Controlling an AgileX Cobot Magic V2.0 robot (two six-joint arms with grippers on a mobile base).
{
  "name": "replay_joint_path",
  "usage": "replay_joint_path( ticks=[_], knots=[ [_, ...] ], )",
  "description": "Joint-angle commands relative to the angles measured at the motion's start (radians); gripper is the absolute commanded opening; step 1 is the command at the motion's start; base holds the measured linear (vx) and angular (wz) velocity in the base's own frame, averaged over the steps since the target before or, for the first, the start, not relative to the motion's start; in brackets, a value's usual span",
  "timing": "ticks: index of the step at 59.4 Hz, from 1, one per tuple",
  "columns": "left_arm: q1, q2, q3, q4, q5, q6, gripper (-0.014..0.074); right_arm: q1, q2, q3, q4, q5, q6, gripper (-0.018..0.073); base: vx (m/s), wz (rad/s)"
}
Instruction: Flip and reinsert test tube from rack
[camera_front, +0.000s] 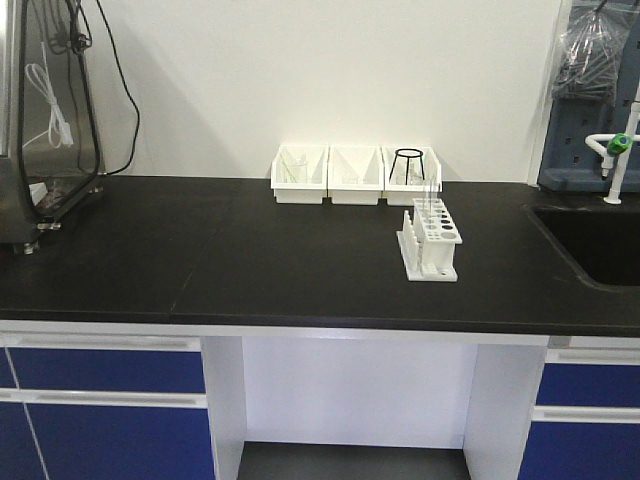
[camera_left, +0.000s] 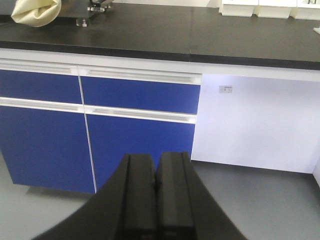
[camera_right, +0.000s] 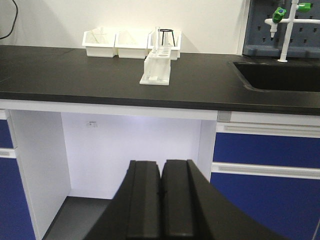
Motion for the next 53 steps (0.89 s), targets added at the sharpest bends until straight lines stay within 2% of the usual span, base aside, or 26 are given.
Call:
replay_joint_path(
  ticks=[1,53],
  knots=[
    [-0.007,-0.011,0.0,-0.004,-0.087,0.0,-0.0006,-0.007,-0.01,0.001,-0.006,-0.078,-0.002,-0.0012,0.26,-0.03],
    [-0.007,-0.011,0.0,-0.004,-0.087,0.0,-0.0006,-0.007,-0.01,0.001,-0.006,-0.071,-0.002,-0.0012,0.29,-0.04]
  ],
)
